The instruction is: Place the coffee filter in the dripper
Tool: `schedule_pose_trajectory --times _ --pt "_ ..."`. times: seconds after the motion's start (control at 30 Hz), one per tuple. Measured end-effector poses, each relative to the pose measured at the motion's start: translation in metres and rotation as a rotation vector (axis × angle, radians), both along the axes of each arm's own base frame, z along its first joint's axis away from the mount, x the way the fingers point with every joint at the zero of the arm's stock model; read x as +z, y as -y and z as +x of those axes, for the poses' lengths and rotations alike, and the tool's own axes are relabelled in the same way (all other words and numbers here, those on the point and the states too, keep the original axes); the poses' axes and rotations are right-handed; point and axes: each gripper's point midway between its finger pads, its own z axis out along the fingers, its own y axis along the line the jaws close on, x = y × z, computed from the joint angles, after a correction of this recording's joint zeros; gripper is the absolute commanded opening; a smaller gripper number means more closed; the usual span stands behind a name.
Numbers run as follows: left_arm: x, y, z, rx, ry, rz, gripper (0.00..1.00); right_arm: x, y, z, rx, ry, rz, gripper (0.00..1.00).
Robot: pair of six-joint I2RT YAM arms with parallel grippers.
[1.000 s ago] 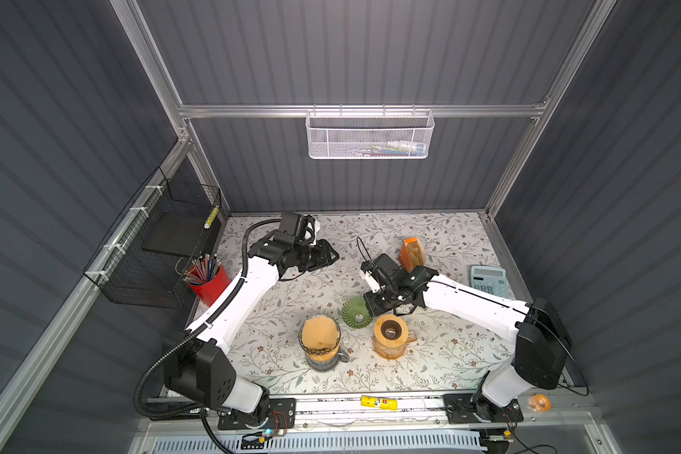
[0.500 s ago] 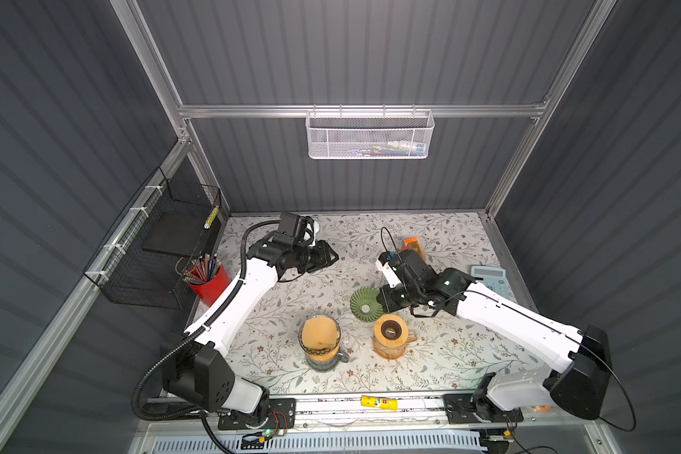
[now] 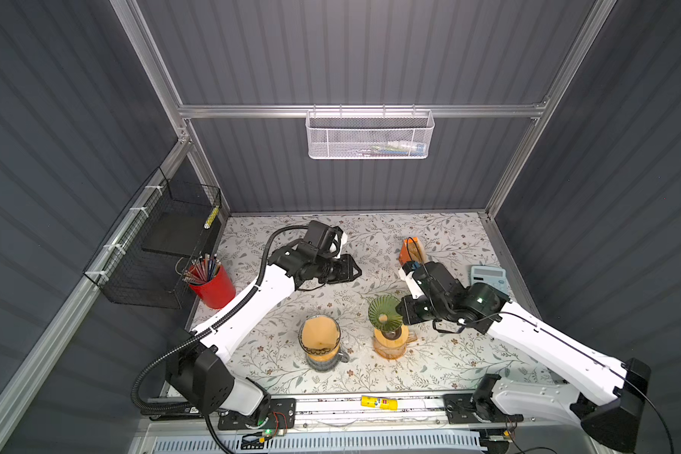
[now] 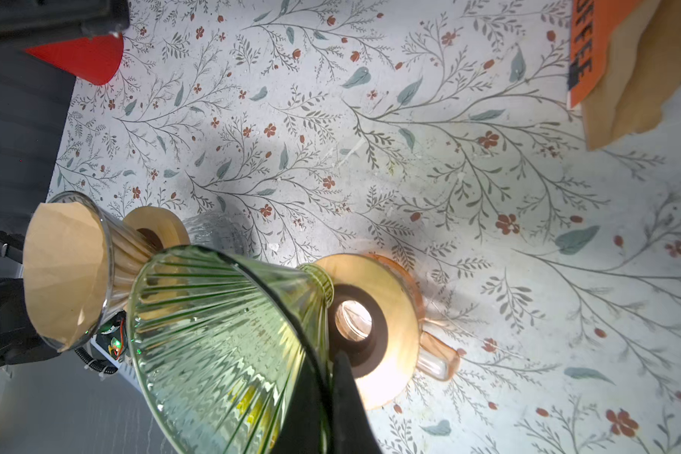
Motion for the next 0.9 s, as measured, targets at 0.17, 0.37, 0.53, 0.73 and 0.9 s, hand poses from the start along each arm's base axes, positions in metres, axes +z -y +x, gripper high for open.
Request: schedule_pose_trajectory --times 0.17,0.37,0.53,0.73,0.9 --pt "-0.001 0.010 -0.005 -0.026 0.005 -0.004 0.36 0.008 0.014 -0.011 -0.022 0.002 0.015 0.00" --pt "-0.016 0.030 -0.019 -0.088 -0.025 0.021 0.34 0.002 0.018 -0.016 -0.035 -0.024 0.007 0.00" --pt "-0.021 0.040 -0.031 -0.132 -0.030 0.033 0.33 -0.003 0.020 -0.019 -0.042 -0.043 0.000 0.00" --pt "-0.023 0.047 -0.046 -0.186 -0.047 0.035 0.33 -0.009 0.021 -0.021 -0.047 -0.062 -0.010 0.00" --pt "-0.025 0.047 -0.053 -0.212 -0.060 0.040 0.33 -0.013 0.020 -0.020 -0.054 -0.075 -0.015 0.00"
